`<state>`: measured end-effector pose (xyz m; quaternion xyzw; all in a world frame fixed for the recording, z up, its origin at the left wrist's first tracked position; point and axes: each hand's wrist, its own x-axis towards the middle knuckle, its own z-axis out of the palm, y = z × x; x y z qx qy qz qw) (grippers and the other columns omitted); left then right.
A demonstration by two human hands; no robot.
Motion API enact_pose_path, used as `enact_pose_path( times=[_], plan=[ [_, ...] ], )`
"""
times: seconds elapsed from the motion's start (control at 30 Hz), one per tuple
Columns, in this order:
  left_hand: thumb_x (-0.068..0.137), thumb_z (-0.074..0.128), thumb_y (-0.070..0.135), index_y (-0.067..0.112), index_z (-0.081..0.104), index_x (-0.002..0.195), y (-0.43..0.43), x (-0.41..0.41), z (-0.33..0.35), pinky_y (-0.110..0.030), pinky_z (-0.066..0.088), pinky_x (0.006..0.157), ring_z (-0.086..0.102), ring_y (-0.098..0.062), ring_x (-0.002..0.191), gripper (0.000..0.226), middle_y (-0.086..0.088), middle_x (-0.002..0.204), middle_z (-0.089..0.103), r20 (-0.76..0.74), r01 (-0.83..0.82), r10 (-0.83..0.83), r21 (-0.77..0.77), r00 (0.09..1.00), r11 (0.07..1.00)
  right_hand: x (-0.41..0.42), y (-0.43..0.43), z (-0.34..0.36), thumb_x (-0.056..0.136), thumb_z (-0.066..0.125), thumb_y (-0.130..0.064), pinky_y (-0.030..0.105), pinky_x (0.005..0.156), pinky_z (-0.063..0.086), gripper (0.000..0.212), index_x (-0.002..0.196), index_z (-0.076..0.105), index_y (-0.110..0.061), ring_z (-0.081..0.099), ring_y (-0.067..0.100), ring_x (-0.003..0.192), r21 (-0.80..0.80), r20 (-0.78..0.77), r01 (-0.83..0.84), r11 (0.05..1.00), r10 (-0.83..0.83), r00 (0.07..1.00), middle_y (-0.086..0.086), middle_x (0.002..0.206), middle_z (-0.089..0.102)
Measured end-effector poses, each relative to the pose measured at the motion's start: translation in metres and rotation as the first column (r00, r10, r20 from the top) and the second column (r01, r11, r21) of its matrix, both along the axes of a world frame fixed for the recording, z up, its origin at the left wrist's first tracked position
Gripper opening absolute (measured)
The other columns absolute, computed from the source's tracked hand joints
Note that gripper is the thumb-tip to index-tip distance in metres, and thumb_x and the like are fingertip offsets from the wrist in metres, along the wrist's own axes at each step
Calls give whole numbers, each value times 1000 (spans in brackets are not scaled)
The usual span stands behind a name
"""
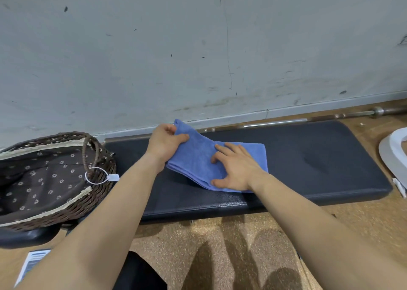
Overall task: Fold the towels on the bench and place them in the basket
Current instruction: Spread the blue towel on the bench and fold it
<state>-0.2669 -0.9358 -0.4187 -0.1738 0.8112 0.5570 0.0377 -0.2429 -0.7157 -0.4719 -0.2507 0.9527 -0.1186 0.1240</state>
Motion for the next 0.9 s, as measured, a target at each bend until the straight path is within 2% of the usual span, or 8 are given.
enact_pose_path(
  times=[0.1,0.2,0.33,0.43,0.6,0.73,0.83,0.9],
  plan=[
    [78,76,16,13,61,91,3,-5,11,-40,56,81,70,-25,87,20,-12,97,72,-36,23,-23,17,999,1000,5,-22,-2,79,62,-66,46,122,12,66,133,50,-30,16,28,149,-10,-29,-13,1000,13,999,0,160,27],
    [78,77,19,19,59,88,12,-5,13,-38,55,78,68,-24,83,21,-7,92,70,-44,62,-62,-2,997,998,6,-20,4,84,60,-65,45,122,11,61,133,56,-30,16,28,150,-68,-25,22,997,-24,999,-1,160,29],
    [80,77,22,18,61,97,36,1,13,-33,54,76,66,-18,84,24,-1,93,69,-25,104,-104,-19,994,994,11,24,11,92,59,-46,37,113,31,35,120,65,-26,39,27,133,-186,-95,199,962,-219,971,-2,141,51],
    [82,77,23,18,62,100,62,6,10,-26,49,73,64,-12,83,24,5,93,66,-16,160,-161,-49,987,986,26,65,7,91,60,-39,37,100,42,25,112,65,-26,47,25,118,-185,-116,337,923,-361,925,-5,125,55],
    [80,75,20,20,64,98,106,10,-4,-18,41,65,59,-8,77,21,12,81,61,16,267,-269,-203,963,942,49,89,-8,84,65,-53,39,101,42,47,127,58,-33,43,23,122,-94,6,374,923,-375,927,-10,133,49],
    [82,67,15,19,60,97,138,15,-16,-27,46,69,56,-11,71,16,10,75,57,74,382,-378,-305,923,873,54,88,-18,83,65,-57,37,100,40,54,131,55,-35,41,21,123,-133,-4,415,900,-419,908,-12,135,47],
    [81,64,15,16,54,81,154,18,-27,-35,44,61,51,-19,63,10,0,68,54,127,423,-407,-380,905,823,57,88,-21,83,67,-55,36,101,38,53,131,56,-34,39,20,125,-184,3,439,879,-446,895,-12,137,46],
    [82,64,19,15,48,70,161,21,-32,-33,38,56,47,-19,58,20,-1,60,50,159,454,-429,-421,889,785,59,90,-24,84,67,-52,36,104,37,53,133,57,-33,37,19,128,-203,23,445,872,-450,893,-12,140,45]
  ],
)
